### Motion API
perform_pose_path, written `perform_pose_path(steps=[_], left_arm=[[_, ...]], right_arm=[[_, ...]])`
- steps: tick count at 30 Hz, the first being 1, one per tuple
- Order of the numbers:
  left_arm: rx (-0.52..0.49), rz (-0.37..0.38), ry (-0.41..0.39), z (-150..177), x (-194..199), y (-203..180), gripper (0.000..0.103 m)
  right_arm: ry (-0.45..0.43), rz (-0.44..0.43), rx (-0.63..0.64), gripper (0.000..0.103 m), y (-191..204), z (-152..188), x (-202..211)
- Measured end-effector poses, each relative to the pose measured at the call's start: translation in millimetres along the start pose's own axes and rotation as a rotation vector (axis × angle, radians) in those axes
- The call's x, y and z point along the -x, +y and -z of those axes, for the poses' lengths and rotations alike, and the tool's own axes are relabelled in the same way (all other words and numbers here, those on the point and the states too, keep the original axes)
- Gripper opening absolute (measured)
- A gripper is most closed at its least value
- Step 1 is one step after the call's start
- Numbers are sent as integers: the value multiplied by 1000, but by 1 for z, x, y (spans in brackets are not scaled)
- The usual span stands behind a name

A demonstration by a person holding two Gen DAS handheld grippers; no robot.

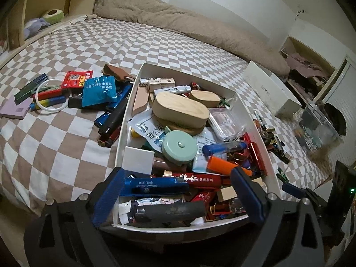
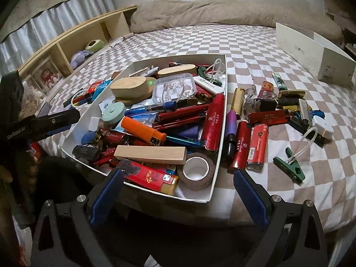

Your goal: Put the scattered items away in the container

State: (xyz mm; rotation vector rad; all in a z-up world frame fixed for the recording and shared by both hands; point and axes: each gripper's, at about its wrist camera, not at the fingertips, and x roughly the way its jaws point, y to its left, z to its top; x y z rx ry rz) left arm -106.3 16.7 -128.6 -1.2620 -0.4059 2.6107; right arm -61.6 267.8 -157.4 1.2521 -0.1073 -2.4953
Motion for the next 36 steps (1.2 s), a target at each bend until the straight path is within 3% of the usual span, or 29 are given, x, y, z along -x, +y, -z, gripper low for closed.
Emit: perform_pose_path(steps=[17, 20, 25, 36], left_arm=[[-26, -10, -61, -2, 28, -6, 97], [-24, -9, -81, -3, 38, -6, 103], [-23, 6, -98, -8, 54, -7, 103], [-111, -30, -187, -9, 95, -24, 103]], right_arm=[[-75, 8, -13, 99, 9, -7, 32], [-96, 6, -14, 99, 12, -9, 40], [-139, 16, -1, 99, 19, -17, 55], [-232, 30, 17, 99, 32, -27, 93]])
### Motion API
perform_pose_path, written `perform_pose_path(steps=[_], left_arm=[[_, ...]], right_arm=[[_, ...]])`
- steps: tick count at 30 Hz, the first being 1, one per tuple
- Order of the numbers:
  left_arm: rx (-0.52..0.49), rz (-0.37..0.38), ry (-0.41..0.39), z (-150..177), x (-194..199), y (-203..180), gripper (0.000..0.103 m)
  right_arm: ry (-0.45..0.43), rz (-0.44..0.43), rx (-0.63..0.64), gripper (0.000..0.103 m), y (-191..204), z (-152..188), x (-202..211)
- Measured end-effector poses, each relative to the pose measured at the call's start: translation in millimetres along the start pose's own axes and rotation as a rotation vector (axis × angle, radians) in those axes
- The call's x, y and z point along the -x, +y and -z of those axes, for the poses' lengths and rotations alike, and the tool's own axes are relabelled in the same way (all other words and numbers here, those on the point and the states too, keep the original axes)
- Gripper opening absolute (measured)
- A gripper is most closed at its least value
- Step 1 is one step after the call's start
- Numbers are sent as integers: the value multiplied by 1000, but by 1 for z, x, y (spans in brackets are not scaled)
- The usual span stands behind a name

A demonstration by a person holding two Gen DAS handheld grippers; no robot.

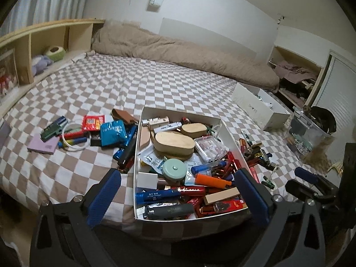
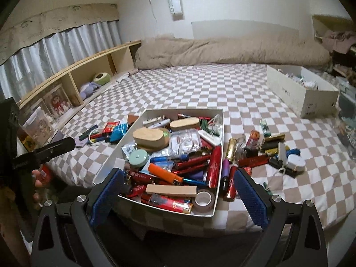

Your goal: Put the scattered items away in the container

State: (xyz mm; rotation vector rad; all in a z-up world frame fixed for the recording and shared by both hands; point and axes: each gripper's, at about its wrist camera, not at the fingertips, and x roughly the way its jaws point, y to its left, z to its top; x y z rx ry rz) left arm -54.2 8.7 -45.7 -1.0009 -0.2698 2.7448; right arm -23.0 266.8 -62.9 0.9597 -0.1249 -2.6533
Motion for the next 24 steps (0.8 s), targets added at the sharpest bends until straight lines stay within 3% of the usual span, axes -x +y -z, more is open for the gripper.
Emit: perform_pose_path(steps=[14, 24], left_arm=[[-131, -81, -130, -1, 45, -17, 103], [-163, -102, -142, 4, 62, -27, 103]], right_arm=[[-115, 60, 8, 103, 12, -8, 46], [-149, 102, 21, 103, 18, -3, 64]])
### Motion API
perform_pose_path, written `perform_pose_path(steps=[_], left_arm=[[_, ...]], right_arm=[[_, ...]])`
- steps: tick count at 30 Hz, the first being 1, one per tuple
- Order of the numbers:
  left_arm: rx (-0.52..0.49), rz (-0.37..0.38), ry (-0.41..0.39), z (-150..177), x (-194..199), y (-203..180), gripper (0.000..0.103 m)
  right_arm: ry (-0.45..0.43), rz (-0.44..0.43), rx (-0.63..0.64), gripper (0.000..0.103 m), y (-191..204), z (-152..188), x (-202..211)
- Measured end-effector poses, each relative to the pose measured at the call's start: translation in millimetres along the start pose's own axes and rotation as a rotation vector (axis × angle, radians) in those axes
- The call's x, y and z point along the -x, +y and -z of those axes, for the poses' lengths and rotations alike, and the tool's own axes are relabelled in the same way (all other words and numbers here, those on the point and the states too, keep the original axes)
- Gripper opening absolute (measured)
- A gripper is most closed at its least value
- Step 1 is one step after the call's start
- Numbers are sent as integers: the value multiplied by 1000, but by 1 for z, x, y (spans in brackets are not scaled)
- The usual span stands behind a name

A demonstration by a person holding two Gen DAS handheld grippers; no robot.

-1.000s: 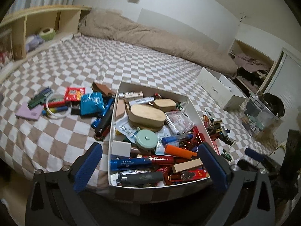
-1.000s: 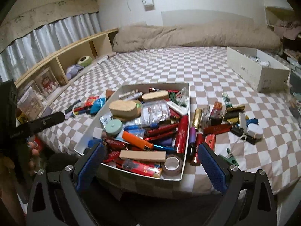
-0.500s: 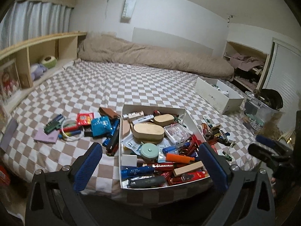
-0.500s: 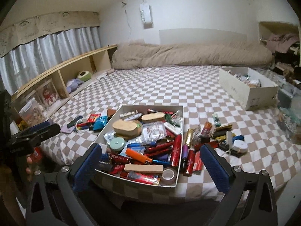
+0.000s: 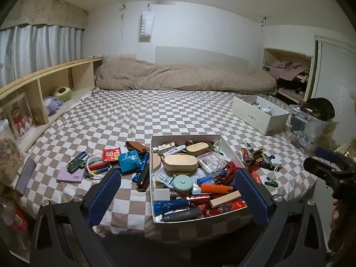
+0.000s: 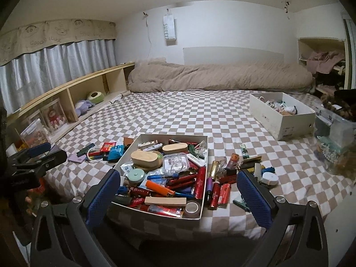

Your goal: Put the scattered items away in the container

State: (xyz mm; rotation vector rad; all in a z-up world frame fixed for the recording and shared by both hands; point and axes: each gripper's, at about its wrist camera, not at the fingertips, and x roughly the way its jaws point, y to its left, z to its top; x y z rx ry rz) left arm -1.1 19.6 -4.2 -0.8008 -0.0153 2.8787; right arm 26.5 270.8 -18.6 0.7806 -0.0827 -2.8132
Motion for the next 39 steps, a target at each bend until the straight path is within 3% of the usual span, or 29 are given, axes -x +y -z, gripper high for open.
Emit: perform_pose_path(steps=[9, 39], left_arm=[[-39, 2, -13, 8, 12, -13, 103], [-39, -6, -22, 10, 23, -14, 103]], right_arm=[[-7, 10, -2, 103, 1, 5, 11], [-3, 42, -4, 103, 1, 9, 19]])
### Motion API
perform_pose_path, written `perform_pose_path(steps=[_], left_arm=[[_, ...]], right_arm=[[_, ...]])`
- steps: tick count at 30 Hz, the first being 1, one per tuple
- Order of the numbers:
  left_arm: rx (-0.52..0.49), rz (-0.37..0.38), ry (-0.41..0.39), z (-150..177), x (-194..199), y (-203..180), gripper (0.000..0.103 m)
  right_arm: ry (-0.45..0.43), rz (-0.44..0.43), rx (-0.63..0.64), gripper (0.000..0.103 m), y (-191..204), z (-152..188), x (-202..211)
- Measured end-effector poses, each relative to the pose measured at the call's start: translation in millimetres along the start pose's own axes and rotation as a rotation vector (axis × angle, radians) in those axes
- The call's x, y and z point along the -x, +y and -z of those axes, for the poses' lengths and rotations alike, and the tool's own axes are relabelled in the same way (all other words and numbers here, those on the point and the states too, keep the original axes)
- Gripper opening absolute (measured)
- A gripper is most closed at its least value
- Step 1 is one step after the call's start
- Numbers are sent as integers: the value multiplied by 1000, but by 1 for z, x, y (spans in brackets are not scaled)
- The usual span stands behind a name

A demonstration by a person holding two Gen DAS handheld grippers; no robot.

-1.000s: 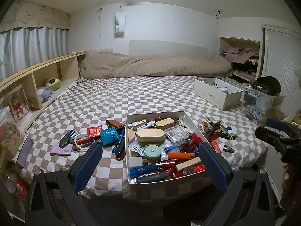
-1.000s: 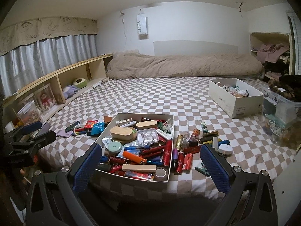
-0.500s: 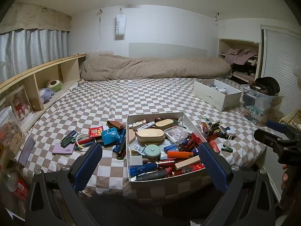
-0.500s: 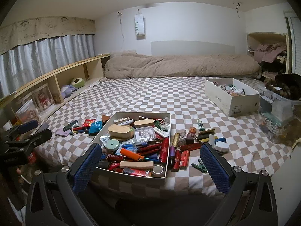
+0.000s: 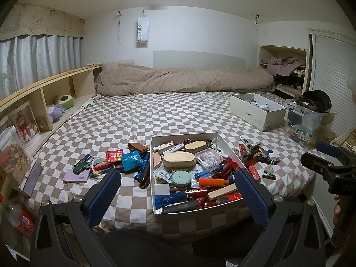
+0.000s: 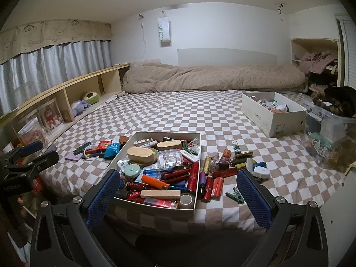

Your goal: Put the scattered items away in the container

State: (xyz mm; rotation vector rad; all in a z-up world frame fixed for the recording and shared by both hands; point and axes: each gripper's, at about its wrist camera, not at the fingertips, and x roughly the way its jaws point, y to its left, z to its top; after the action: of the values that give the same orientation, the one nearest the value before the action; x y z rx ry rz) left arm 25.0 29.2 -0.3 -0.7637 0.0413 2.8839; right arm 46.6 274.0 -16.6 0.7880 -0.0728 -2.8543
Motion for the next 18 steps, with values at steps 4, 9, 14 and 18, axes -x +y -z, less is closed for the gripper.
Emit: perform_pose_path(steps=[4, 9, 14, 18], left_arm=[[-3, -1, 0, 0, 0, 0, 103], [1, -2, -2, 0, 0, 2, 103], [23, -5, -2, 0, 0, 5, 103], [19, -19, -7, 1, 1, 4, 103]], right_arm=[[4, 1, 2, 103, 1, 0, 0], [6, 1, 3, 103, 2, 0, -1], [8, -1, 6, 103, 3, 1, -3], [8, -2, 1, 103, 3, 1, -3]])
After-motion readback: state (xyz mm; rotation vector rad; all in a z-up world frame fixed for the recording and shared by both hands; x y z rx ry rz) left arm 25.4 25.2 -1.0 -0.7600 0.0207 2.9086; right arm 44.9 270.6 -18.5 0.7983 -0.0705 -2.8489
